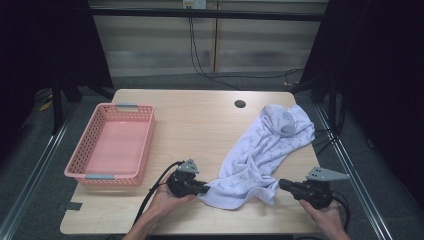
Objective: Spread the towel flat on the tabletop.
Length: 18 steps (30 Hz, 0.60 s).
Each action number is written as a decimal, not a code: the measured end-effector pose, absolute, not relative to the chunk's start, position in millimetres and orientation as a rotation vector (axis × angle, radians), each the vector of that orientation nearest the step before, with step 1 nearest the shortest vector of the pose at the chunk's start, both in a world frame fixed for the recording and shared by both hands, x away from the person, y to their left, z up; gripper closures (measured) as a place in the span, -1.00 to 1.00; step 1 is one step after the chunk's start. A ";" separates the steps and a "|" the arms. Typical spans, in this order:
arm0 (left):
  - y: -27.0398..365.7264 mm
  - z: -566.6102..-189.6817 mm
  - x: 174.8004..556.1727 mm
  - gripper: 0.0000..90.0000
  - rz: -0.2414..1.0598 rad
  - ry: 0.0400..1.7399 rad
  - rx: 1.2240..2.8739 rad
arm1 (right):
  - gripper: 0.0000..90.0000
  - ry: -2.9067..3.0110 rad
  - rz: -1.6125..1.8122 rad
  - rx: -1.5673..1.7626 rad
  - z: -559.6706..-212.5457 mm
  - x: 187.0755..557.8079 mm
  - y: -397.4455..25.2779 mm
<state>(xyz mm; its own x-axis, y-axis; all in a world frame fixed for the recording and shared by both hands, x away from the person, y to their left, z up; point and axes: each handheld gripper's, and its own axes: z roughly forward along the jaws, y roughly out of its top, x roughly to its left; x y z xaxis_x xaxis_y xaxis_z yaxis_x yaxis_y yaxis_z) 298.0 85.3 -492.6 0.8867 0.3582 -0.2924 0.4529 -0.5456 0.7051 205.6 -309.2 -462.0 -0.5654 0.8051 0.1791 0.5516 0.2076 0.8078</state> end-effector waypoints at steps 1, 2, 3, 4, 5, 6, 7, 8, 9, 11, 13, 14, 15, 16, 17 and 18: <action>87.5 -489.9 299.5 0.83 -0.145 0.600 2.171 | 0.92 2.199 1.291 1.281 -461.1 206.4 -310.4; 91.3 -486.2 302.0 0.84 -0.148 0.608 2.154 | 0.92 2.188 1.298 1.289 -459.6 207.9 -311.6; 96.1 -482.4 305.0 0.85 -0.152 0.619 2.123 | 0.92 2.179 1.303 1.290 -458.0 210.1 -313.3; 102.7 -476.3 308.8 0.85 -0.149 0.641 2.077 | 0.93 2.167 1.309 1.291 -455.8 212.8 -315.5; 106.7 -471.6 310.9 0.85 -0.140 0.647 2.061 | 0.93 2.145 1.317 1.296 -451.6 216.4 -318.4; 111.7 -464.9 313.6 0.86 -0.124 0.658 2.032 | 0.93 2.128 1.325 1.302 -448.2 218.6 -320.6; 118.0 -456.0 317.0 0.86 -0.125 0.679 1.978 | 0.93 2.106 1.338 1.302 -442.9 222.0 -323.7; 121.8 -450.2 319.6 0.86 -0.117 0.676 1.964 | 0.93 2.073 1.349 1.296 -434.9 226.6 -327.7; 125.2 -441.8 322.4 0.86 -0.100 0.678 1.949 | 0.93 2.055 1.358 1.295 -429.3 229.4 -330.1; 130.8 -422.5 328.4 0.86 -0.075 0.674 1.912 | 0.93 1.993 1.385 1.281 -409.7 238.5 -336.2; 134.7 -407.1 333.2 0.86 -0.051 0.673 1.876 | 0.94 1.945 1.399 1.258 -389.4 245.6 -339.2; 137.0 -398.9 335.9 0.86 -0.041 0.673 1.853 | 0.94 1.929 1.407 1.241 -381.7 248.4 -340.3; 139.3 -390.9 339.1 0.86 -0.031 0.674 1.836 | 0.94 1.908 1.407 1.228 -371.4 251.7 -341.6; 142.2 -382.4 344.1 0.87 -0.029 0.676 1.816 | 0.94 1.886 1.416 1.214 -361.9 255.8 -343.2; 143.5 -377.8 347.0 0.87 -0.016 0.681 1.808 | 0.94 1.864 1.421 1.211 -350.6 261.5 -345.0; 145.3 -372.6 350.6 0.87 0.009 0.697 1.801 | 0.94 1.849 1.428 1.205 -344.4 265.6 -346.1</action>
